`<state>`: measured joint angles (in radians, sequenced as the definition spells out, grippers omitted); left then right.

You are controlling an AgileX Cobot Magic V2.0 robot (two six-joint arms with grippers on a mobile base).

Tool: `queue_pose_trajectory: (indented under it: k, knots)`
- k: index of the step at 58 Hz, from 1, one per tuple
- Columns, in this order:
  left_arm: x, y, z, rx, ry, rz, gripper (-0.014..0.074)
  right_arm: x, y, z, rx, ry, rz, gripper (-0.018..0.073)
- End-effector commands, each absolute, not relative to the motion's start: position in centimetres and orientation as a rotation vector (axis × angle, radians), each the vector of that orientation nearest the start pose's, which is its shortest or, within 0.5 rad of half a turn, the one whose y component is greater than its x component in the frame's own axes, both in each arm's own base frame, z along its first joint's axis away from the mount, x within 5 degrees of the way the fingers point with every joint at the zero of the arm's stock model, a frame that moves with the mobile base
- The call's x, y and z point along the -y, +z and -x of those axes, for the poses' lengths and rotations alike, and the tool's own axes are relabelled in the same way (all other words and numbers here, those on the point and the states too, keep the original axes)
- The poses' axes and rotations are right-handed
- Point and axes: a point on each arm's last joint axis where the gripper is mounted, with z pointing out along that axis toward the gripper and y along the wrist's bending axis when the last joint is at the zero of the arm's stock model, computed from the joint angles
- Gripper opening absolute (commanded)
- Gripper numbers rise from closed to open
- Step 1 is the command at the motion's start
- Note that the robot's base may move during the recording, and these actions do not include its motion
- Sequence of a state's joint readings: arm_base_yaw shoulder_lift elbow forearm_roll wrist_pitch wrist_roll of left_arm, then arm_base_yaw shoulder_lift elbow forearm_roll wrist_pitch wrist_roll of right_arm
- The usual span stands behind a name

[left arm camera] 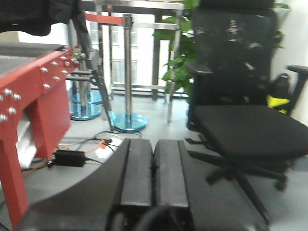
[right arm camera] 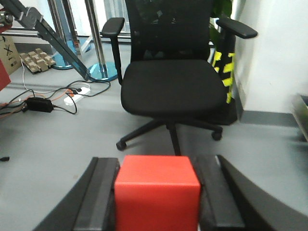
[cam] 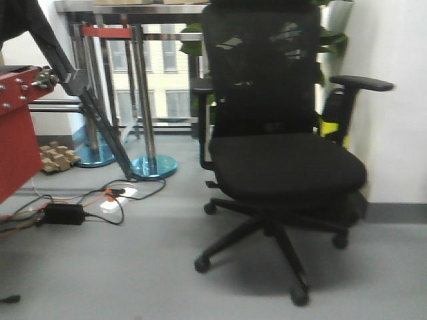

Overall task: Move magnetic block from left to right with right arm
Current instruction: 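Turn the base toward the second grey table near the cardboard boxes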

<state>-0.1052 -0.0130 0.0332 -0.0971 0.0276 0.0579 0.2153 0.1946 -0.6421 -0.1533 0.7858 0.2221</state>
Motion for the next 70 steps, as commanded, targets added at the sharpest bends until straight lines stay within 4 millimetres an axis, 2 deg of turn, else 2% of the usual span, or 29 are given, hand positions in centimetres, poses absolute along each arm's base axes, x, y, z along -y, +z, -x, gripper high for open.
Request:
queue_pose_trajectory:
  k: [1, 70]
  knots:
    - [0.54, 20.55, -5.57, -1.449, -0.123, -0.036, -0.0126, 0.45, 35.55, -2.54, -1.716, 0.131, 0.029, 0.0182]
    - [0.54, 20.55, -5.57, -1.449, -0.123, -0.036, -0.0126, 0.45, 35.54, -2.54, -1.717, 0.131, 0.029, 0.0182]
